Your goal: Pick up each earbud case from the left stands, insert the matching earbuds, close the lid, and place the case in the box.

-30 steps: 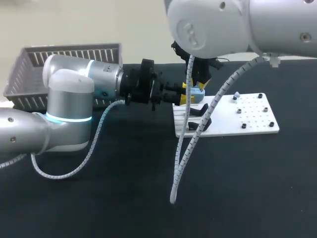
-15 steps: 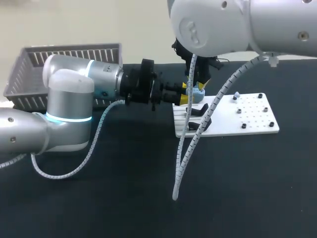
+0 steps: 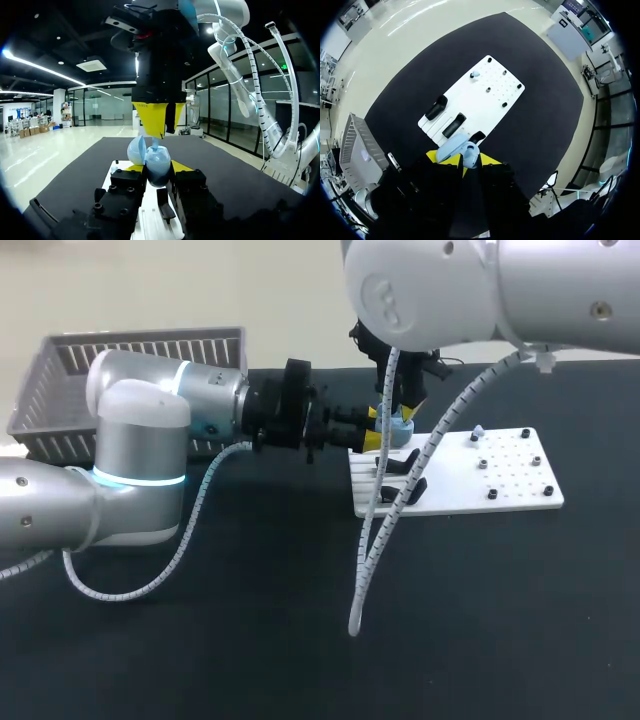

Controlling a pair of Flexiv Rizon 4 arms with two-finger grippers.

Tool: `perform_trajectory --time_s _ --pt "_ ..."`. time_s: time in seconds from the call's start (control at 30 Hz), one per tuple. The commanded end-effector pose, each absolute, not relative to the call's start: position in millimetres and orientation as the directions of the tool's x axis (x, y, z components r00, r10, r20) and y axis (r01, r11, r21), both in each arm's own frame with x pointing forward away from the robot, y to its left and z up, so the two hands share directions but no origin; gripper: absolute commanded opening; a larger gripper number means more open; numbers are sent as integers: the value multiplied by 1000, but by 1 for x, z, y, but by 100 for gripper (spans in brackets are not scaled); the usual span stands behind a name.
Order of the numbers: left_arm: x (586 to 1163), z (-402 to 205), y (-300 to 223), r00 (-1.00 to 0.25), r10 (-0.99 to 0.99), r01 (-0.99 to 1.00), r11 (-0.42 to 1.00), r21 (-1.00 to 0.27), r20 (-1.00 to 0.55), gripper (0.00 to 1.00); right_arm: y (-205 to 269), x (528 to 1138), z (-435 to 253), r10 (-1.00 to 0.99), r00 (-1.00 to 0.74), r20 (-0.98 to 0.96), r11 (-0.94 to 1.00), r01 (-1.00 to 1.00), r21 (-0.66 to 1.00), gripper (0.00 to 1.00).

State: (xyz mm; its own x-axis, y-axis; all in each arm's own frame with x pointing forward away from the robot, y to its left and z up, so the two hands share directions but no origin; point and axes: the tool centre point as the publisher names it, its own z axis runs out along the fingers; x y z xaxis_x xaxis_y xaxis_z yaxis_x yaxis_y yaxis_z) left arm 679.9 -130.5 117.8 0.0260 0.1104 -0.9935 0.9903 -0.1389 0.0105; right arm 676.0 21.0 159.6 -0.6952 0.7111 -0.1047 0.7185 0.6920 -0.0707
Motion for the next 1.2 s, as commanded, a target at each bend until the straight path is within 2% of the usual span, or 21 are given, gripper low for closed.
perform_trajectory --time_s 0.03,0.53,0.57,0.63,0.67,0.7,0.93,1.1,1.2 --pt "681 117 -131 26 111 990 -141 10 -994 0 20 677 158 712 -695 -103 691 719 -73 0" --pt "681 117 -131 26 111 990 -141 10 -994 0 16 680 150 715 -694 -85 690 720 -74 0" --pt "681 117 -131 26 111 990 -141 10 -994 0 16 680 150 715 -694 -83 691 720 -73 24" --pt "681 117 -131 26 111 990 -141 10 -994 0 15 680 150 715 -695 -76 692 719 -67 87" --pt "681 117 -131 26 111 990 -141 10 -994 0 15 679 151 715 -695 -75 693 719 -64 96" --pt "681 117 -131 26 111 990 -141 10 -994 0 14 678 151 715 -695 -74 693 718 -59 100" --pt "681 117 -131 26 111 990 -141 10 -994 0 11 657 167 690 -723 -27 723 690 13 100" --pt "681 117 -131 26 111 990 -141 10 -994 0 3 640 179 516 -852 -85 857 514 49 100" --pt "681 117 -131 26 111 990 -141 10 -994 0 -9 636 183 483 -865 -133 874 470 119 100"
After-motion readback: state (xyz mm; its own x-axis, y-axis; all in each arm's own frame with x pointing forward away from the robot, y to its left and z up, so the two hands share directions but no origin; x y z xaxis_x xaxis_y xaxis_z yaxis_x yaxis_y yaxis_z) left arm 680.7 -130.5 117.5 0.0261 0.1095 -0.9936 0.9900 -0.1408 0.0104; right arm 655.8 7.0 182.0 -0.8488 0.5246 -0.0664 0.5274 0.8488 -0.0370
